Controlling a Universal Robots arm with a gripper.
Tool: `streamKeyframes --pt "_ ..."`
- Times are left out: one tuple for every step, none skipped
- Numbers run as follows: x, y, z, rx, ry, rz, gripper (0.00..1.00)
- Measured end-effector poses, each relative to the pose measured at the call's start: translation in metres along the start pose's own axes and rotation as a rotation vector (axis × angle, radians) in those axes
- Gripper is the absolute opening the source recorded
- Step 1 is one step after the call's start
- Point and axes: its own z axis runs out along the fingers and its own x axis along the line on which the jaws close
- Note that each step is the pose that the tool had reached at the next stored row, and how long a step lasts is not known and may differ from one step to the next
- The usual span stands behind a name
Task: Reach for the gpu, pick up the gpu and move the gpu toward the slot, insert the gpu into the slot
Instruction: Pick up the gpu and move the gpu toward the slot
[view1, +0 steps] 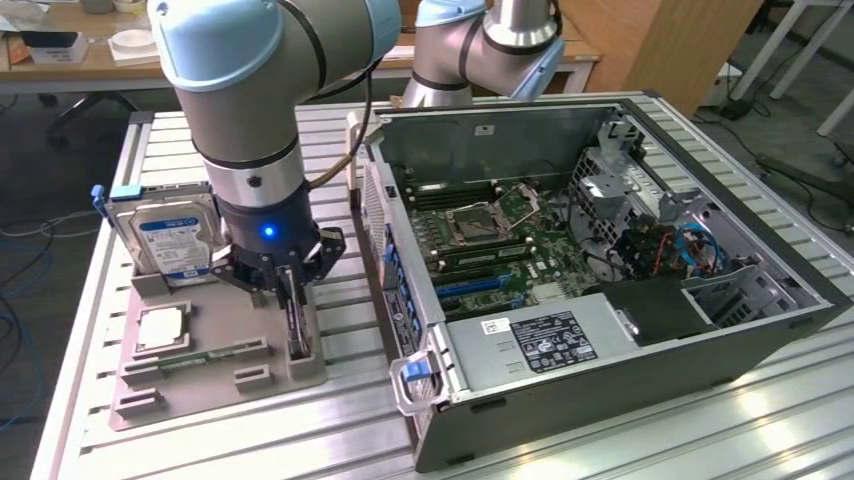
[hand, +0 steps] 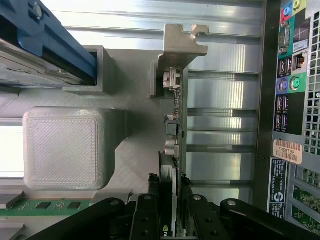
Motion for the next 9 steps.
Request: streamKeyframes --pt "0.0000 0.0000 0.0000 0.0000 -0.0001 0.000 0.26" --pt "0.0000 0.0000 0.0000 0.0000 0.0000 0.000 0.26" --pt "0.0000 0.0000 0.0000 0.0000 0.0000 0.000 0.26" --pt "0.0000 0.0000 0.0000 0.0000 0.0000 0.000 0.26" --pt "0.0000 0.0000 0.0000 0.0000 0.0000 0.000 0.26" --pt "0.0000 0.0000 0.0000 0.0000 0.0000 0.000 0.26" --pt "0.0001 0.0000 0.0000 -0.0001 -0.0003 0.000 0.26" --pt "0.0001 0.0000 -0.0002 -0.0010 -0.0005 0.000 0.26" --pt "0.0001 0.0001 -0.0010 -0.0027 -0.0007 0.000 0.26"
